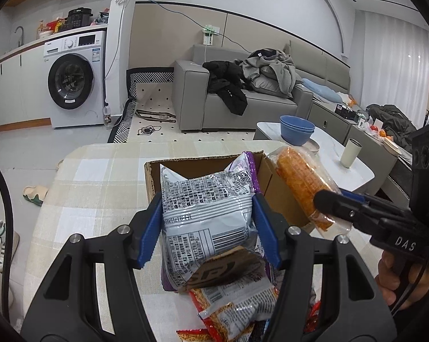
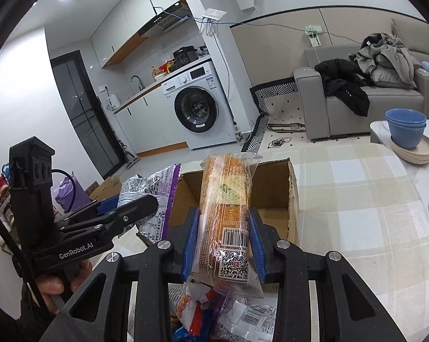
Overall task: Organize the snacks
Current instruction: 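Open both grippers to drop the bags into the box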
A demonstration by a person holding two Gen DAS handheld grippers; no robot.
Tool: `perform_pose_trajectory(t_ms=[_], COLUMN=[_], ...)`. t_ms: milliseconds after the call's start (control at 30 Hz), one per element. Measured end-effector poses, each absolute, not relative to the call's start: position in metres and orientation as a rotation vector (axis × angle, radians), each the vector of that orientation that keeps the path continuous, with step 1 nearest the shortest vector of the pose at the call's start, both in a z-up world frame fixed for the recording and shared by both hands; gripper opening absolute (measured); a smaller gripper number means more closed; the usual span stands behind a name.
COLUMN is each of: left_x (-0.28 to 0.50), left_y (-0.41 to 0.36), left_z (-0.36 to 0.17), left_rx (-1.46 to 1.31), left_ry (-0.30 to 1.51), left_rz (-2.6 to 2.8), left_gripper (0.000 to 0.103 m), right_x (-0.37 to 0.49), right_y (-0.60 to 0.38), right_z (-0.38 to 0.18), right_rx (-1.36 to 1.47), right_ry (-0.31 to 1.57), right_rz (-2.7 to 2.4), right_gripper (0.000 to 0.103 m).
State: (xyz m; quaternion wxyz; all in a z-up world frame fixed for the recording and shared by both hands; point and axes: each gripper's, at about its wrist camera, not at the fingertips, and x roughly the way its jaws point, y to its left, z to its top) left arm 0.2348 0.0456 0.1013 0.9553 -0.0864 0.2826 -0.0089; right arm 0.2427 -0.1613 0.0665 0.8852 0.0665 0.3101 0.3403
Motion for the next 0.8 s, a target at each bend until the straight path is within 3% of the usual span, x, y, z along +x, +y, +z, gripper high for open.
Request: perform_pose_trajectory(t_ms=[300, 433, 533, 600, 700, 733, 800], left_x=[0.272, 0.279, 0.277, 0.271, 0.265, 0.264, 0.25], left_y=[0.043, 0.04, 0.041, 0.042, 0.042, 0.042, 0.039], left_z=[0.083, 0.077, 0.074, 0.072, 0.068, 0.068, 0.067], left_rx=[-0.182, -0.158, -0.16, -0.158, -0.159, -0.156, -0.147], left_ry=[0.63, 0.64, 0.639, 0.632, 0.641, 0.644, 0.629], left_rz=[-0.017, -0.013, -0.016, -0.014, -0.018, -0.017, -0.014], left_gripper=[0.06, 0.067, 0.082, 0.083, 0.092, 0.103, 0.102], right_x=[0.261, 0.257, 0.251, 0.248, 0.242, 0.239, 0.235], right_y=[-0.153, -0.16, -0.167, -0.173, -0.182, -0.185, -0.188], right_z=[0.057, 0.059, 0.061, 0.062, 0.062, 0.063, 0.064], right_rx=[0.12, 0.12, 0.102, 0.108, 0.128, 0.132, 0.128], right_ry=[0.688, 0.664, 0.645, 0.638, 0.635, 0.635, 0.636], right_rz=[0.666, 0.663, 0.652, 0.648, 0.644, 0.65, 0.656], right_gripper=[0.034, 0.051, 0.051, 0.057, 0.074, 0.079, 0.087])
